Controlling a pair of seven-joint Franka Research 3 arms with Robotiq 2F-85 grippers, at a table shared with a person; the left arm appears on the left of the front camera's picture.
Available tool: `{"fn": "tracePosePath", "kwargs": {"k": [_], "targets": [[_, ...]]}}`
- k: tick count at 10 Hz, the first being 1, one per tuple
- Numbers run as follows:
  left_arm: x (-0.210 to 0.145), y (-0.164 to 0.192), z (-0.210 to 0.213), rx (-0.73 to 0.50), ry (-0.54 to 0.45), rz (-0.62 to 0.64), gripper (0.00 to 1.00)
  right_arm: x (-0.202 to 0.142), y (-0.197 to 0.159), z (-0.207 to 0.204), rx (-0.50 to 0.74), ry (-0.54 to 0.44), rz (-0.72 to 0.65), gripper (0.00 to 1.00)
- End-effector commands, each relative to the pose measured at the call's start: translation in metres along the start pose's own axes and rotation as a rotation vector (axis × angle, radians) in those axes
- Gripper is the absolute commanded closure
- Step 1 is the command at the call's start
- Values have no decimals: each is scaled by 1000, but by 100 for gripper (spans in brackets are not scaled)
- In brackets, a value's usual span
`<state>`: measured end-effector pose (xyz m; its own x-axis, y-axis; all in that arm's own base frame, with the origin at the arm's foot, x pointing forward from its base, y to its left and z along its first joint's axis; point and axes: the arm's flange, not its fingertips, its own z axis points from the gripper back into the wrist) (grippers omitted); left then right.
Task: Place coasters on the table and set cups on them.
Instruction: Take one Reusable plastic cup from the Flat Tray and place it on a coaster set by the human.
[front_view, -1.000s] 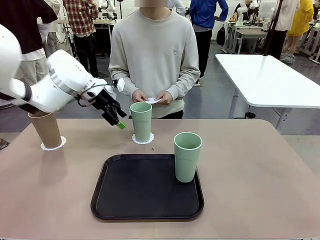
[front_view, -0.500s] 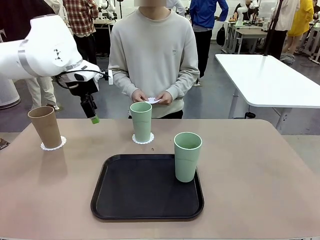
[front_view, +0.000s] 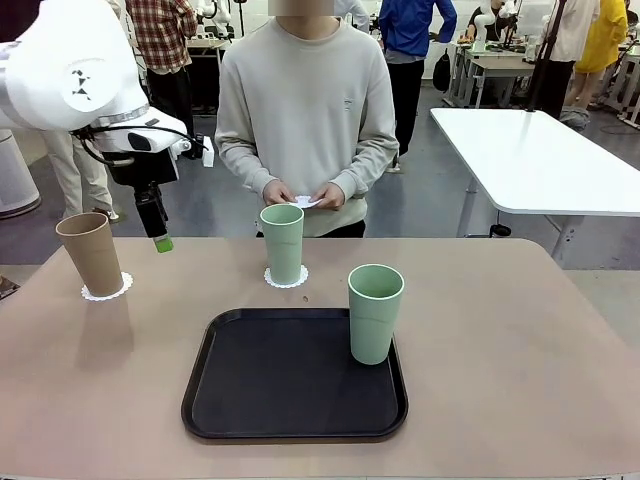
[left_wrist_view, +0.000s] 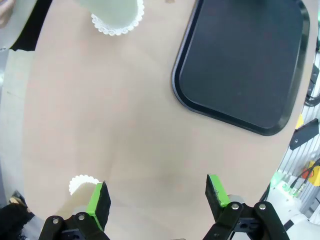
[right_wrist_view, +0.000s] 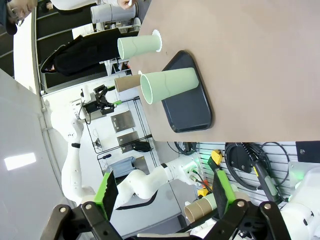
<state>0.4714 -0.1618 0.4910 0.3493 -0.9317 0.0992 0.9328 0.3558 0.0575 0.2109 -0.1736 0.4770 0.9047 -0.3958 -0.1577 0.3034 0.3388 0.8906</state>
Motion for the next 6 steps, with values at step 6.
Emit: {"fn": "tracePosePath", "kwargs": {"k": [6], "targets": [[-4, -11, 5, 13, 4, -10, 0, -1, -1, 0, 12, 2, 9, 0]]}}
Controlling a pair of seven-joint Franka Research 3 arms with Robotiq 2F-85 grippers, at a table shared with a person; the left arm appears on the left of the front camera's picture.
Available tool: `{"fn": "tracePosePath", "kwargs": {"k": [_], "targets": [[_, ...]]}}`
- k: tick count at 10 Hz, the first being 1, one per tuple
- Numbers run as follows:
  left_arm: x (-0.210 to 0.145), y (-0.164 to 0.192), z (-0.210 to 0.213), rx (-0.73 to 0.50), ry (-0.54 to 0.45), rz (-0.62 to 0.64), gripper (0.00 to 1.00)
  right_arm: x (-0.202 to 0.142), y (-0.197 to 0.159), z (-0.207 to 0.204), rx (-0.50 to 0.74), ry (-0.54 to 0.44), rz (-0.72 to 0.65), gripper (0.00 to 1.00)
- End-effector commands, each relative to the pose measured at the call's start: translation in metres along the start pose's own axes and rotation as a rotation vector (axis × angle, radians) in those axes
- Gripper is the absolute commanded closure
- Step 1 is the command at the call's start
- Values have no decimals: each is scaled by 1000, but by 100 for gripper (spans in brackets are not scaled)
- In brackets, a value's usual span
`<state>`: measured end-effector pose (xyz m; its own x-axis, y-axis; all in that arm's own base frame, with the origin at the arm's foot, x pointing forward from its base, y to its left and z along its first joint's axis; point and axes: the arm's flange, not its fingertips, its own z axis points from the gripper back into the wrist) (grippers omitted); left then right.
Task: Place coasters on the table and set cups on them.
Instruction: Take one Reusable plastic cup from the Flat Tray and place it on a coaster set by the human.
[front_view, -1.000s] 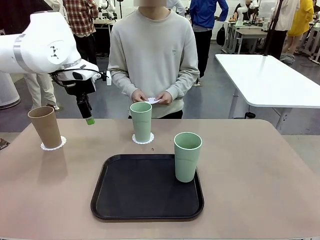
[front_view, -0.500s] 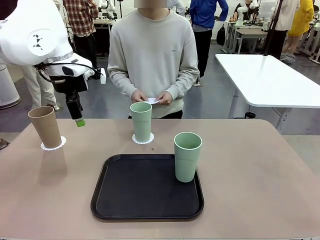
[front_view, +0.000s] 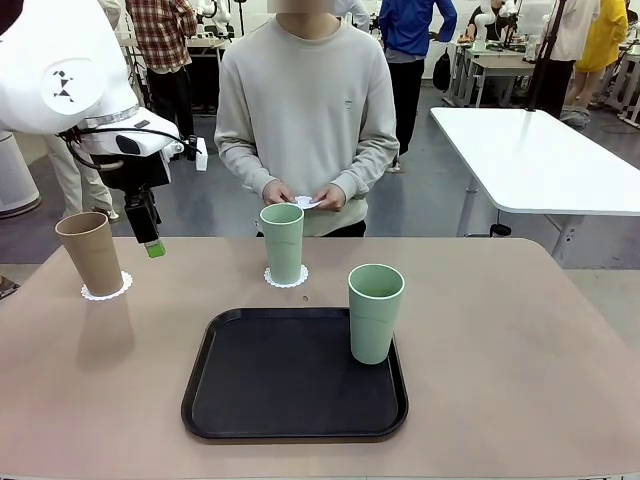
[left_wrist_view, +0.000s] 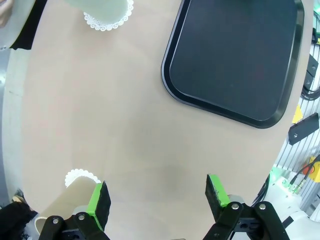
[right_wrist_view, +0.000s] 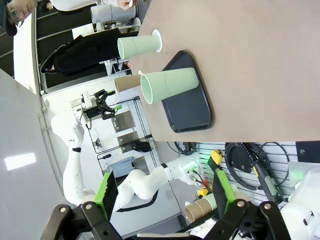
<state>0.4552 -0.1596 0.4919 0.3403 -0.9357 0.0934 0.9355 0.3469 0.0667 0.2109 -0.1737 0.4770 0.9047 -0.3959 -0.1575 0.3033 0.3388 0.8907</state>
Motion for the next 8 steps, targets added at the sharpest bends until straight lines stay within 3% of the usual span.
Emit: {"fn": "tracePosePath", "kwargs": {"k": [1, 7, 8], "targets": [[3, 4, 3, 5, -1, 0, 0, -1, -1, 0, 12, 2, 8, 0], [2, 3, 1, 1, -2, 0, 0, -1, -1, 0, 12, 2, 8, 0], [-20, -15, 8, 87, 11, 223, 0, -1, -1, 0, 12, 2, 8, 0]]}}
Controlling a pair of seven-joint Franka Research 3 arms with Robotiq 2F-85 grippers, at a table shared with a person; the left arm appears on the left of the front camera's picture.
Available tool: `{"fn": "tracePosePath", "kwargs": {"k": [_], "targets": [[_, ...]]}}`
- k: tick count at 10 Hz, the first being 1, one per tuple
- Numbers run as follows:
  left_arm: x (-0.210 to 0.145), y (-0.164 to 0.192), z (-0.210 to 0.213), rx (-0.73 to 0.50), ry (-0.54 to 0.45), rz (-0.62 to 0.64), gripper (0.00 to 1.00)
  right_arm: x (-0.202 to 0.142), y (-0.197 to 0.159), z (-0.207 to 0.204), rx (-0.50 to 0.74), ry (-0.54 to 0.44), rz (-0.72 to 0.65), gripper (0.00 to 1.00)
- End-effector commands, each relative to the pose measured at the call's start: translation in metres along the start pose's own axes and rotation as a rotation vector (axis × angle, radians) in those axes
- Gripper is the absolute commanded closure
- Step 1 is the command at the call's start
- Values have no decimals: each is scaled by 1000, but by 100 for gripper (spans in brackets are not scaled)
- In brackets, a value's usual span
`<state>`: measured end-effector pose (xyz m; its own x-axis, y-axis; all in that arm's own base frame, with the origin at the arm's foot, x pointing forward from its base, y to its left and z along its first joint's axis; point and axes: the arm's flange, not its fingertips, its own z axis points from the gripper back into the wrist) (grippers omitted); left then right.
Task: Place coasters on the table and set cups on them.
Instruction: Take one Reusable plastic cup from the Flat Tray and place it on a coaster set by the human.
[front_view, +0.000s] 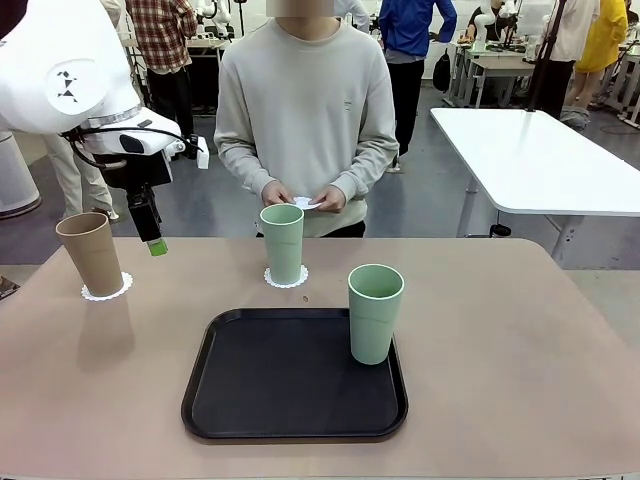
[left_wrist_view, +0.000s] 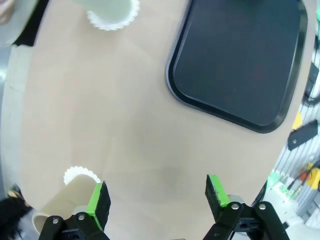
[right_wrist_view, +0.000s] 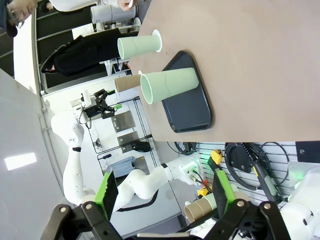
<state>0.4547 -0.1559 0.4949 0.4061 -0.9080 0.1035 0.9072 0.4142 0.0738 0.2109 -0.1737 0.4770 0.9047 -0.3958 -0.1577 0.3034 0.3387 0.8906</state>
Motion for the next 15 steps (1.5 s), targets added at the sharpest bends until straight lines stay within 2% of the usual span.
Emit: {"fn": "tracePosePath", "kwargs": {"k": [1, 3, 5, 7, 8, 9, 10, 11, 12, 13, 14, 15], "targets": [[-36, -11, 22, 126, 49, 291, 0, -1, -1, 0, 12, 2, 9, 0], [-92, -23, 38, 146, 109, 456, 0, -1, -1, 0, 12, 2, 9, 0], [-137, -25, 39, 32, 156, 541, 0, -1, -1, 0, 12, 2, 9, 0], [-164, -23, 20, -112, 105, 585, 0, -1, -1, 0, 12, 2, 9, 0], [-177, -21, 11, -163, 12, 591, 0, -1, -1, 0, 12, 2, 9, 0], [-165, -23, 30, -33, 154, 577, 0, -1, -1, 0, 12, 2, 9, 0], [-174, -22, 19, -100, 115, 595, 0, -1, -1, 0, 12, 2, 9, 0], [-198, -10, 25, -239, -133, 607, 0, -1, -1, 0, 12, 2, 9, 0], [-225, 2, 23, -383, -322, 635, 0, -1, -1, 0, 12, 2, 9, 0], [-251, 16, 17, -486, -449, 689, 0, -1, -1, 0, 12, 2, 9, 0], [-275, 27, 13, -536, -554, 743, 0, -1, -1, 0, 12, 2, 9, 0], [-296, 34, 9, -594, -606, 775, 0, -1, -1, 0, 12, 2, 9, 0]]}}
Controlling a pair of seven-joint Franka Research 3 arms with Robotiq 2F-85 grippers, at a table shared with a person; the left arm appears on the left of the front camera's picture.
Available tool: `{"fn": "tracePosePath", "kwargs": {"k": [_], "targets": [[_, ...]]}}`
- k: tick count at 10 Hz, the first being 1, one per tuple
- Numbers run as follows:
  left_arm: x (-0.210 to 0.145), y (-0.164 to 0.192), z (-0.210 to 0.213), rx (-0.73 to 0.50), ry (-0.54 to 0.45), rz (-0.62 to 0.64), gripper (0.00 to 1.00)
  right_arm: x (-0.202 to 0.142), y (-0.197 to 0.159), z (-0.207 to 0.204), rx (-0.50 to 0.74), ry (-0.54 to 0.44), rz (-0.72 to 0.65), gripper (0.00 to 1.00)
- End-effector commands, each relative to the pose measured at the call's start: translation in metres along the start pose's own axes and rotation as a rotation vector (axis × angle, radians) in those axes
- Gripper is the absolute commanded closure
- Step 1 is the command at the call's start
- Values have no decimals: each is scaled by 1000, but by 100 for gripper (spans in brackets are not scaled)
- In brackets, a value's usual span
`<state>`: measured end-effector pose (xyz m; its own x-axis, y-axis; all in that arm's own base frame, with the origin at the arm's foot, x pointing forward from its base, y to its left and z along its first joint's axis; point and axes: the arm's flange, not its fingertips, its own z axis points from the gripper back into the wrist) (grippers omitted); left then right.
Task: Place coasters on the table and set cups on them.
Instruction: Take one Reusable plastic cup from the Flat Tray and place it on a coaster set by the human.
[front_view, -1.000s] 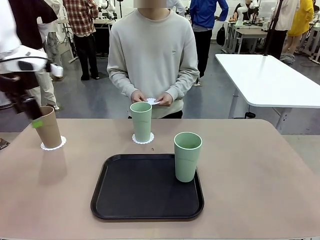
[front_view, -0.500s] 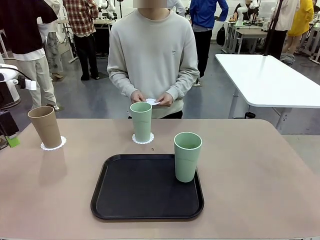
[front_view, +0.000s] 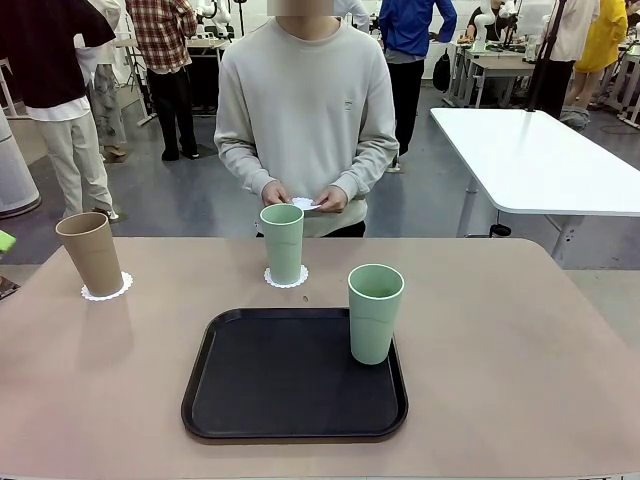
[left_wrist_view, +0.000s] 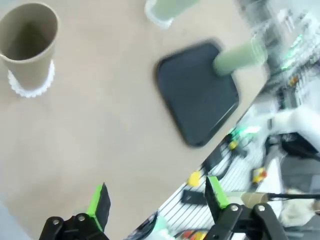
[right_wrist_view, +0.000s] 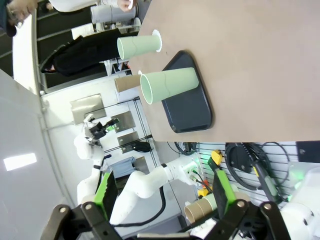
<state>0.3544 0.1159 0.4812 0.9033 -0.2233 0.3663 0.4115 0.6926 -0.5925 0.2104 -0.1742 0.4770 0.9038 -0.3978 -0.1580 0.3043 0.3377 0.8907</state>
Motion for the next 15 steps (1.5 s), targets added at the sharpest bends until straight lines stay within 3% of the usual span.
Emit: {"fn": "tracePosePath", "kwargs": {"k": [1, 3, 6, 9, 12, 13, 15], "targets": [[-5, 32, 14, -155, -55, 69, 0, 0, 0, -1, 11, 4, 10, 0], [-21, 65, 35, -205, -106, 159, 0, 0, 0, -1, 11, 4, 10, 0], [-37, 95, 53, -328, -166, 175, 0, 0, 0, -1, 11, 4, 10, 0], [-45, 110, 55, -398, -202, 165, 0, 0, 0, -1, 11, 4, 10, 0], [-38, 105, 40, -340, -125, 85, 0, 0, 0, -1, 11, 4, 10, 0], [-46, 110, 45, -386, -176, 169, 0, 0, 0, -1, 11, 4, 10, 0], [-46, 110, 45, -386, -176, 169, 0, 0, 0, -1, 11, 4, 10, 0]]}}
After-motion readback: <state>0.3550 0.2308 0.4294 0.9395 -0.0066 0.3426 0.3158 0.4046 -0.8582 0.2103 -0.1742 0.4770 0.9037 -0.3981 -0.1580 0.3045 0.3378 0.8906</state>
